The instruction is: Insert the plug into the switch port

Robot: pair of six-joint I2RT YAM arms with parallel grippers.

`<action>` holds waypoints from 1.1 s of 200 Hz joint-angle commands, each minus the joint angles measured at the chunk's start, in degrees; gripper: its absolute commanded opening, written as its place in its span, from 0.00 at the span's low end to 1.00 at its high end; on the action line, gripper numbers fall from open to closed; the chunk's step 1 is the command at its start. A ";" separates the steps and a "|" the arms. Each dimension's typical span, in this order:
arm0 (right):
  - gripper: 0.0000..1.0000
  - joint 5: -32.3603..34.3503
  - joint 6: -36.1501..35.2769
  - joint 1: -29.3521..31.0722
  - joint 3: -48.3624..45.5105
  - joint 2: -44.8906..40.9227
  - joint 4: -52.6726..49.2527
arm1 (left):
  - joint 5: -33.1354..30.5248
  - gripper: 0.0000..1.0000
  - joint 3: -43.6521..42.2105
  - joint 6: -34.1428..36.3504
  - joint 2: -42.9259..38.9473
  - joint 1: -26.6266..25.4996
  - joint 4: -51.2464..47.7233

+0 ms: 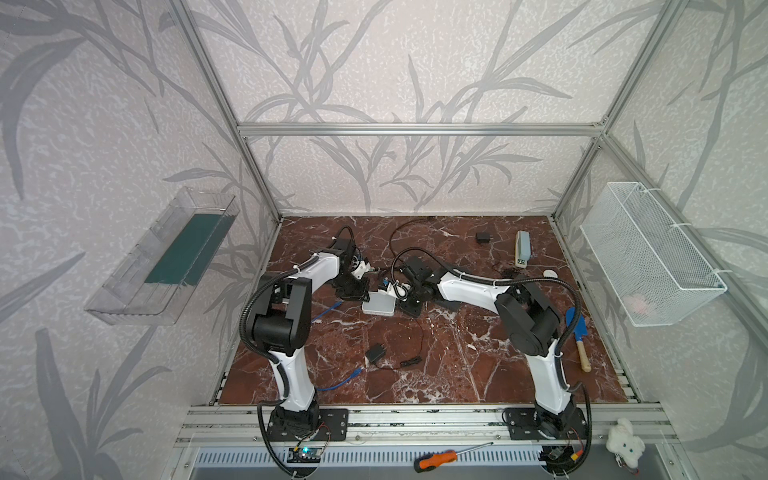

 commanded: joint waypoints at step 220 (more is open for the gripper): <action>0.31 -0.35 4.75 -0.09 -3.68 1.78 4.24 | -1.55 0.22 -1.70 -0.07 -0.15 0.43 -2.06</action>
